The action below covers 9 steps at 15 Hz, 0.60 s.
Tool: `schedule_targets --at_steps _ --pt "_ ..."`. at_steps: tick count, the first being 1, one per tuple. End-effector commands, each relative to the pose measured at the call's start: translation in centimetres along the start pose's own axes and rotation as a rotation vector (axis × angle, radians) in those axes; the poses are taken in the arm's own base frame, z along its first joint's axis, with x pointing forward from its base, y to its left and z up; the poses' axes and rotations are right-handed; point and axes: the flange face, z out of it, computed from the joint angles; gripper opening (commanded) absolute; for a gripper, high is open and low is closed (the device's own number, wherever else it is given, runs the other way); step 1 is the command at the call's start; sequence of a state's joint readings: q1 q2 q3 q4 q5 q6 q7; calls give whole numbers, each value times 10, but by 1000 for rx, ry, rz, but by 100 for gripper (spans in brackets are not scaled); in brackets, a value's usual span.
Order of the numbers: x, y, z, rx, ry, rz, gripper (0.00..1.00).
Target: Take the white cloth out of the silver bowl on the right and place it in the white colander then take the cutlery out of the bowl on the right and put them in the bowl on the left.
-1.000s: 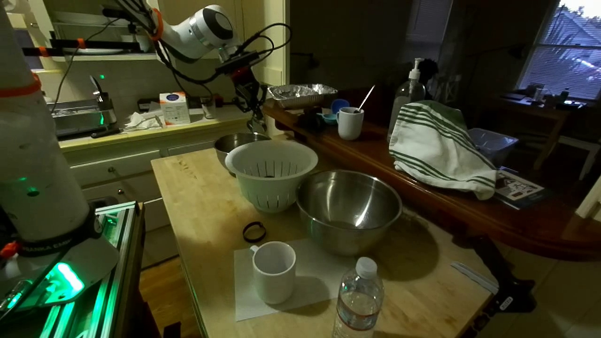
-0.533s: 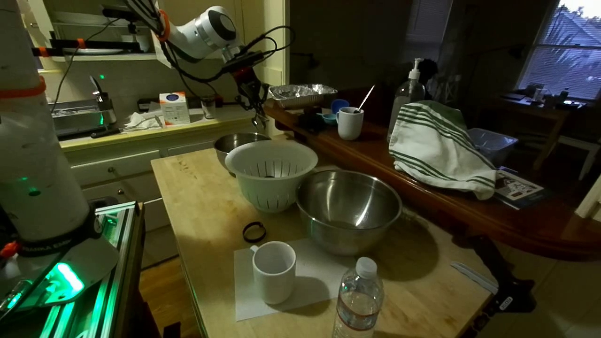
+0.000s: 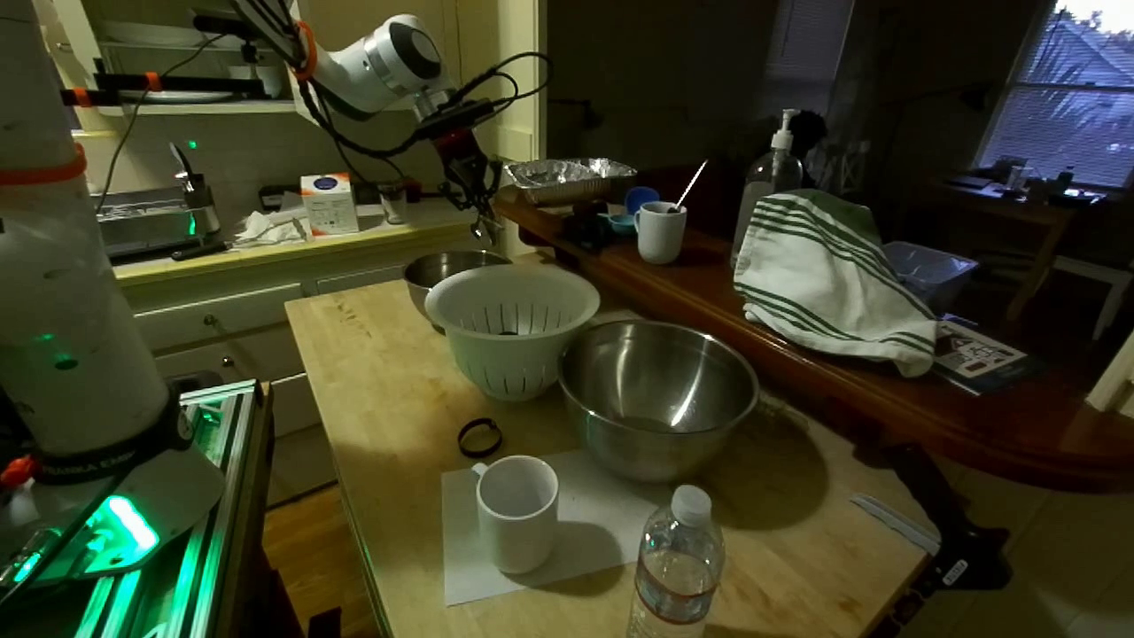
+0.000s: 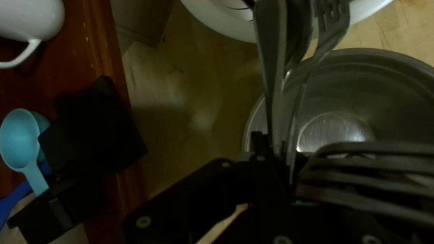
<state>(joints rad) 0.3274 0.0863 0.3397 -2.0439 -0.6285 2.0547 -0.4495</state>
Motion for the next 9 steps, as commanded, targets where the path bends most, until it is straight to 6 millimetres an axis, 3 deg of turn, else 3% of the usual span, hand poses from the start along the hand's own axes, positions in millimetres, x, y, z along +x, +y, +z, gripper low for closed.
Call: schedule_targets --at_steps 1,4,9 --pt "8 -25 -1 -29 7 -43 2" --pt "22 -45 6 -33 41 -53 2" --pt "46 -39 39 1 112 -92 2"
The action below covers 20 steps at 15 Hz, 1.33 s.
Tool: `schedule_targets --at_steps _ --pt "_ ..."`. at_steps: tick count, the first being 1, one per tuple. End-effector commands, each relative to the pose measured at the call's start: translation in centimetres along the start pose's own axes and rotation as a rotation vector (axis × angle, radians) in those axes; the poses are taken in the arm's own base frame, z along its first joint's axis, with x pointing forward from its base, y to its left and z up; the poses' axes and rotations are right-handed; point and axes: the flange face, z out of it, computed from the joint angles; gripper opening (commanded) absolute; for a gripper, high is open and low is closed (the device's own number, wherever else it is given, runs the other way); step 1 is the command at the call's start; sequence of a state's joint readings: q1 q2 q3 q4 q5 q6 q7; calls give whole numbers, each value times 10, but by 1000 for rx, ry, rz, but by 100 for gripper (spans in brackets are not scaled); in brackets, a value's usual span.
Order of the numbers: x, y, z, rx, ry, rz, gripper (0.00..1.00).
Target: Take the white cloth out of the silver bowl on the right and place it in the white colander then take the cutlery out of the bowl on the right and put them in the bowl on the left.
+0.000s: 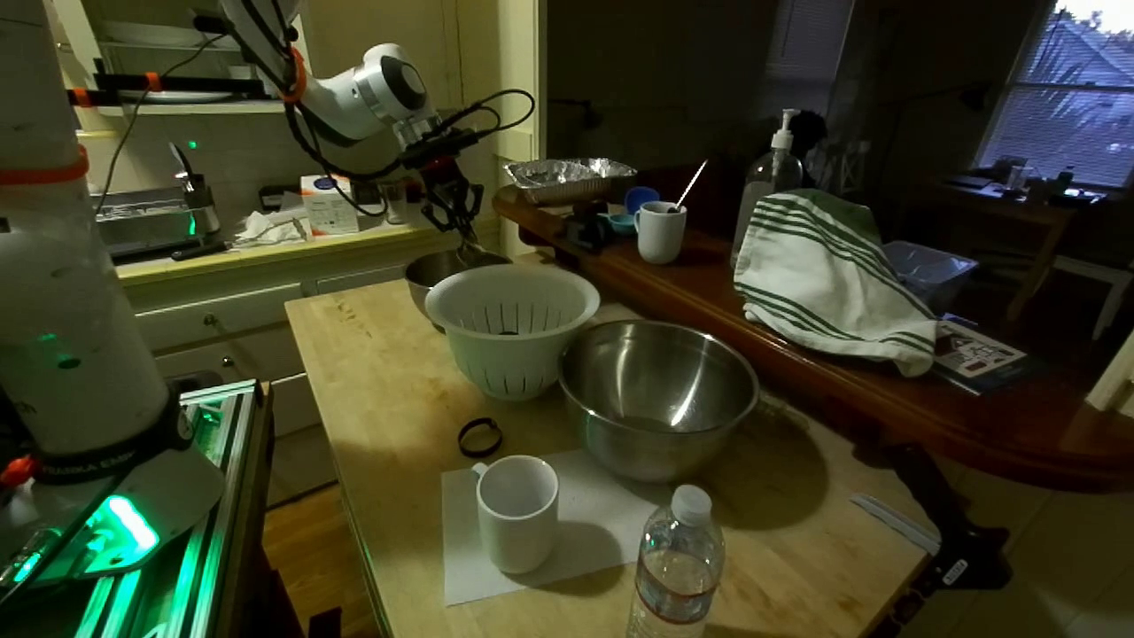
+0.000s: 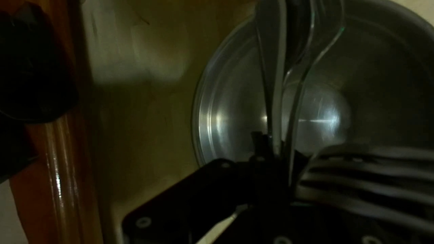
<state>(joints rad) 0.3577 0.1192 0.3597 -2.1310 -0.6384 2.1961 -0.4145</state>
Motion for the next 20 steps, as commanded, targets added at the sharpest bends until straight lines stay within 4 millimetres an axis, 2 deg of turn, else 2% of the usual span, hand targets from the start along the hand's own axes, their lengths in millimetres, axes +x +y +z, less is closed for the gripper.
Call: schedule_targets --at_steps 1,6,10,11,12,13,16,20 --pt "10 11 27 -1 38 -25 2" --pt "25 24 62 71 59 -82 2" --pt "42 29 81 152 45 -163 2" --pt "47 29 84 171 35 -189 32" --pt "50 29 85 181 26 -208 33" --pt "54 30 83 185 19 -225 38" --pt "63 24 67 167 -6 -268 60" --pt "69 2 21 82 -41 -291 91"
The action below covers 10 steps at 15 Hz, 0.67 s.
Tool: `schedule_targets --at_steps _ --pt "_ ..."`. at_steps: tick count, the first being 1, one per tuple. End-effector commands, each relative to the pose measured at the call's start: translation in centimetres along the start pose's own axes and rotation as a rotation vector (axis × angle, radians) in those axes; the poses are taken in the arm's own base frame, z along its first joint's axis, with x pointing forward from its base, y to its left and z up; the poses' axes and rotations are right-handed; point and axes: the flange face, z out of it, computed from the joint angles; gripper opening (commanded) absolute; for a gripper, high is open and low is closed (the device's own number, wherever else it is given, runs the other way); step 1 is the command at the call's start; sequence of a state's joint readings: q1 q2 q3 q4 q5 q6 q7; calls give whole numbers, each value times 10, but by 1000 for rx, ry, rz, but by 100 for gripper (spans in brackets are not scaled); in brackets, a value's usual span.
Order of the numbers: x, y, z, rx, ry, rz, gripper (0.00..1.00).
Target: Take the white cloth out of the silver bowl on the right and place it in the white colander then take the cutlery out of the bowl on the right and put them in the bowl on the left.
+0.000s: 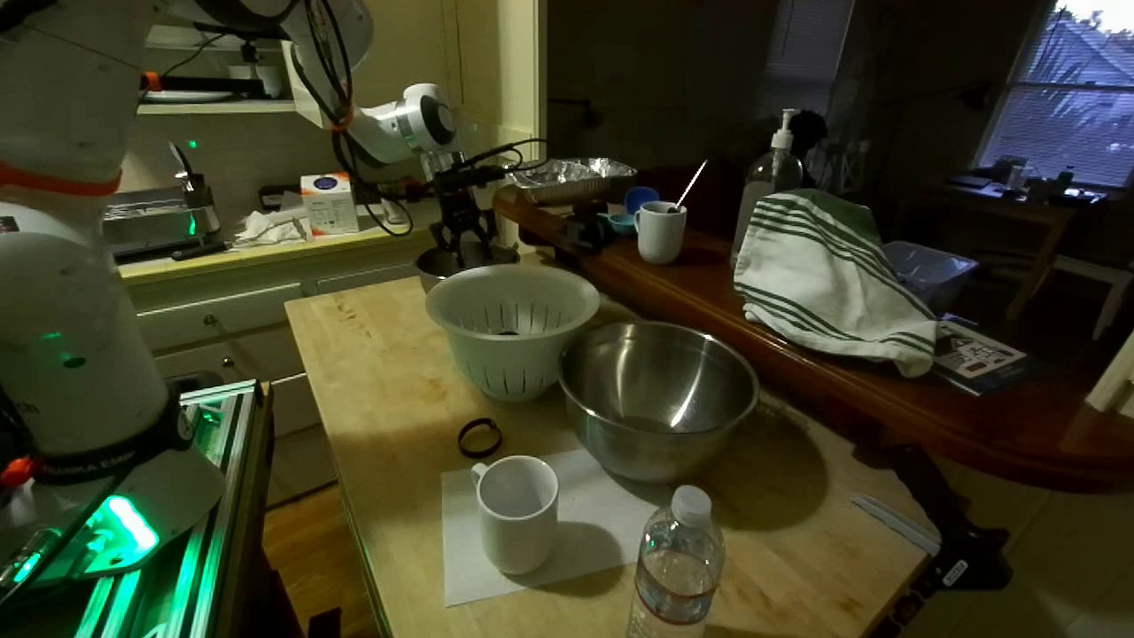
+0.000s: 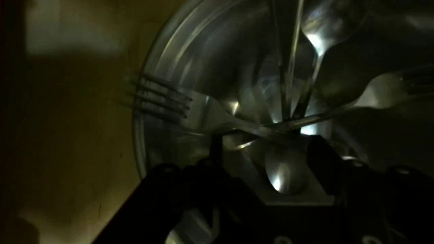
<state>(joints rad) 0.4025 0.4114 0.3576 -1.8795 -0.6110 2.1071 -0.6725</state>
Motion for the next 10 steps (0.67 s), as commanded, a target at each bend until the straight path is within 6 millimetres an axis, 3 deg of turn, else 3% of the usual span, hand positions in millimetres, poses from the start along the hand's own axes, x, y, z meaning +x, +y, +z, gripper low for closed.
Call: schedule_targets --at_steps 1,4,9,10 --pt "4 -24 -43 -79 -72 1 98" --pt "0 -37 -73 -170 -91 93 100" --pt "-44 -54 -95 -183 -126 399 100" --pt "-23 -40 -93 -171 -104 308 100"
